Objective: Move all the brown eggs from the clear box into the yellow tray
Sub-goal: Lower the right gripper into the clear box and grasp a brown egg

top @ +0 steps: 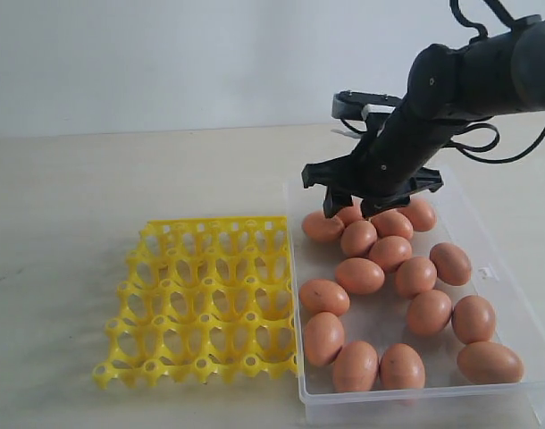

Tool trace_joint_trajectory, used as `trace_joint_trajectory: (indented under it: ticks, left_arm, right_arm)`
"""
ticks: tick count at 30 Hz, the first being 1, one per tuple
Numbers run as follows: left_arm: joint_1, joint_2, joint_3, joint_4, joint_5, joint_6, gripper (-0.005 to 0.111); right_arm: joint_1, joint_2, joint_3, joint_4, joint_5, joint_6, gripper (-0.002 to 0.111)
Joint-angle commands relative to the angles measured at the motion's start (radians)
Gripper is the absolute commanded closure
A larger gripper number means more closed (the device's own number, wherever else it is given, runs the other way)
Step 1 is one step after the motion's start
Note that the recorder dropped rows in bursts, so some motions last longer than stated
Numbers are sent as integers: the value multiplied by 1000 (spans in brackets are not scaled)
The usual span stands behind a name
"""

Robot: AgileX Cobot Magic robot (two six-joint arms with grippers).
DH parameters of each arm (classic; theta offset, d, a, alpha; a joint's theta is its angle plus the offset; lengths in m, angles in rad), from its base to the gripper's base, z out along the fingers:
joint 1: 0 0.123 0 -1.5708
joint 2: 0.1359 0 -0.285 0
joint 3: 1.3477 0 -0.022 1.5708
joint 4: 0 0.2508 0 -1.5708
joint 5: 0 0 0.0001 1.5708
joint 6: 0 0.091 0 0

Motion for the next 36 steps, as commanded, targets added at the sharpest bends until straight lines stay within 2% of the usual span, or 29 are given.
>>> trace_joint_trajectory:
  ticks: [1,5,17,25,32,36]
  left_arm:
    - [-7,2,-4,-7,-12,-4,107]
    - [-7,2,-4,-7,-12,-4,107]
    - [-7,2,-4,-7,-12,-4,107]
    - [-7,2,-4,-7,-12,-4,107]
    - [-7,2,-4,-7,-12,-4,107]
    - [-7,2,-4,-7,-12,-4,107]
  right_arm:
    - [-7,34,2,20,-40,-71,56]
    - [-7,39,0,-26,-28,-122,56]
    - [-7,41,-108,-161,198,-94,56]
    - [-9,41,-108,-356,217,-81,56]
    - [-22,46,-108,-379,108,-96,56]
    - [-22,75,-108,-379,106,-124,56]
